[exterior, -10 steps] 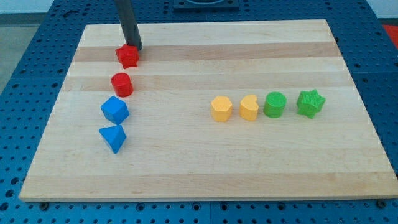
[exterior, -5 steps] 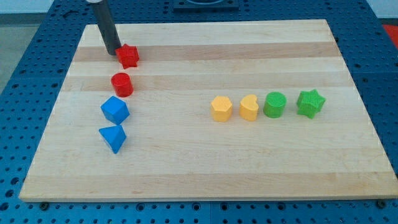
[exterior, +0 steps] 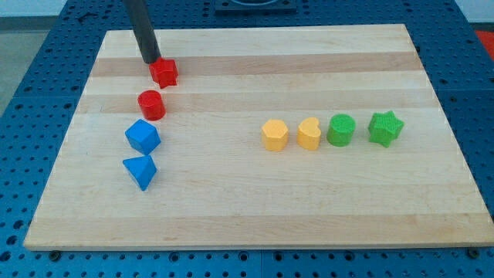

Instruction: Move the red star above red circle

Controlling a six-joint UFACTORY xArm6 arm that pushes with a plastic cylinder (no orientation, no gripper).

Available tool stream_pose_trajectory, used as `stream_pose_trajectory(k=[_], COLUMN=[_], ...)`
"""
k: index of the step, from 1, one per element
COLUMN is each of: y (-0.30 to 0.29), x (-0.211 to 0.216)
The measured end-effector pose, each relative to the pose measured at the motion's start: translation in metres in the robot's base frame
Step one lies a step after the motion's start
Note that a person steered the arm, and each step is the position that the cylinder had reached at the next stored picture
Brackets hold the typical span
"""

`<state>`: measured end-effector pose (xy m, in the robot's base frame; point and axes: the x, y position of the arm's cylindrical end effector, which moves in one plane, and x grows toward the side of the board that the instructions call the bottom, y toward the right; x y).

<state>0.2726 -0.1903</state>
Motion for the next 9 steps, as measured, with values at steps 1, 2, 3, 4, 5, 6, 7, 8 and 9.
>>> stream_pose_trajectory(k=[1, 2, 3, 4, 5, 6, 7, 8, 9], y=[0.017, 0.020, 0.020, 0.020, 0.020, 0.020, 0.020, 0.020, 0.020], x=[0.000, 0.003, 0.008, 0.020, 0.023, 0.025, 0.025, 0.029, 0.029])
